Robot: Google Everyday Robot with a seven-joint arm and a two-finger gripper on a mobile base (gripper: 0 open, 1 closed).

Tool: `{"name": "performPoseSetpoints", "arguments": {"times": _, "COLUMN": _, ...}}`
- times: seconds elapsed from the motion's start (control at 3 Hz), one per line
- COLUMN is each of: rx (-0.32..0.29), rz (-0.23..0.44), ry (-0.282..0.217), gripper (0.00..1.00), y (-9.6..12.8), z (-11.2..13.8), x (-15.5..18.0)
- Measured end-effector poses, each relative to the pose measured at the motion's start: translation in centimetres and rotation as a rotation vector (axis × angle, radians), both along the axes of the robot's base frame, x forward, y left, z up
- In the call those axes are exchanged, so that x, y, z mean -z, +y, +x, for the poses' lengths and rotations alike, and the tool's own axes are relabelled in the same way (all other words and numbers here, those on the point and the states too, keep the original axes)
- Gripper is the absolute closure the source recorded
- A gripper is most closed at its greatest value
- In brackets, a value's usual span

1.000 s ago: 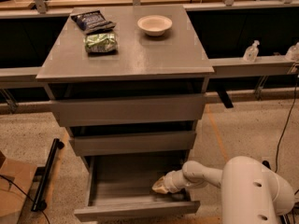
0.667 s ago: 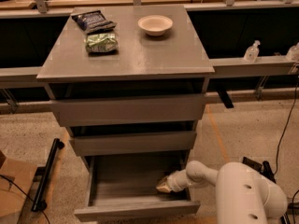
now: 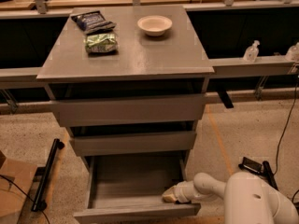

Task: Open bottom drawer

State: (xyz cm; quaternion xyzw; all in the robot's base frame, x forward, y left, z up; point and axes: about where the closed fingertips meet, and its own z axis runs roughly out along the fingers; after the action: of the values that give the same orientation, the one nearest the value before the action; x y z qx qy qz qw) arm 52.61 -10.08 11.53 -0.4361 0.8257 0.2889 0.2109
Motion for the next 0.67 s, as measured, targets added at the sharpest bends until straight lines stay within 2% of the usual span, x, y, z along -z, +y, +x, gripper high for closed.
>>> {"name": "performPoseSetpoints", "arguments": {"times": 0.67, "rx": 0.004, "rz": 0.001, "ry": 0.004, "gripper": 1.00, "y": 0.01, "z": -0.04, "x": -0.51}}
